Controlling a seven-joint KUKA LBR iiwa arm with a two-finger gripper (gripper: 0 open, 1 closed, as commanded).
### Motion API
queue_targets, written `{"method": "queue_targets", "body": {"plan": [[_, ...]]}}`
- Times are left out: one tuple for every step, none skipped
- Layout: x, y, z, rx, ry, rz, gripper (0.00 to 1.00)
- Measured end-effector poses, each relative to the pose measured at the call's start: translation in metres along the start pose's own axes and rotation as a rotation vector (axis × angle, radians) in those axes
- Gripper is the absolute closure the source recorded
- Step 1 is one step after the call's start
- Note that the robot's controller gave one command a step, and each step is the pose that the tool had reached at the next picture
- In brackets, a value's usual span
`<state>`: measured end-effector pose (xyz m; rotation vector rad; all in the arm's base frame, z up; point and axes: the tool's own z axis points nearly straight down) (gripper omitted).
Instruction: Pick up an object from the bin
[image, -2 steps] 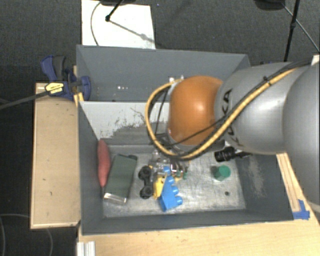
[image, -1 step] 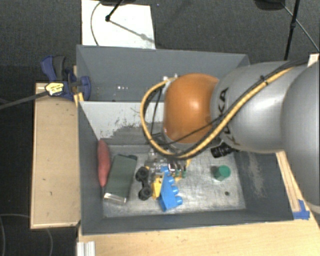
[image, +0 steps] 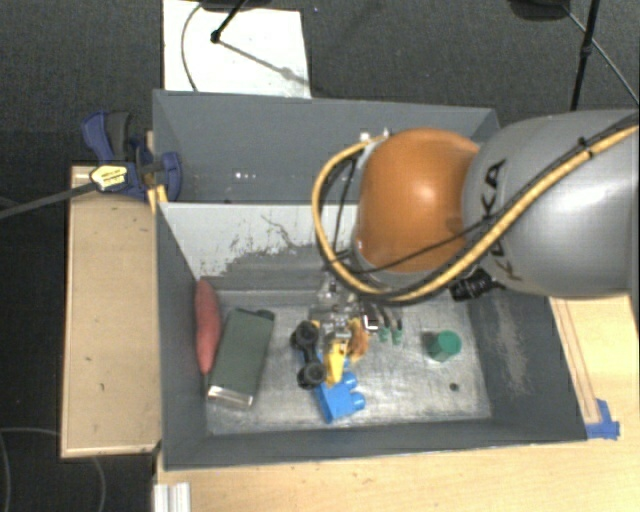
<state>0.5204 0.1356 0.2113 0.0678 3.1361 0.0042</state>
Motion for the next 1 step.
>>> {"method": "queue_targets", "body": {"plan": [[0.0005, -0.0098, -0.002, 0.002, 0.002, 0.002, 1.0]]}}
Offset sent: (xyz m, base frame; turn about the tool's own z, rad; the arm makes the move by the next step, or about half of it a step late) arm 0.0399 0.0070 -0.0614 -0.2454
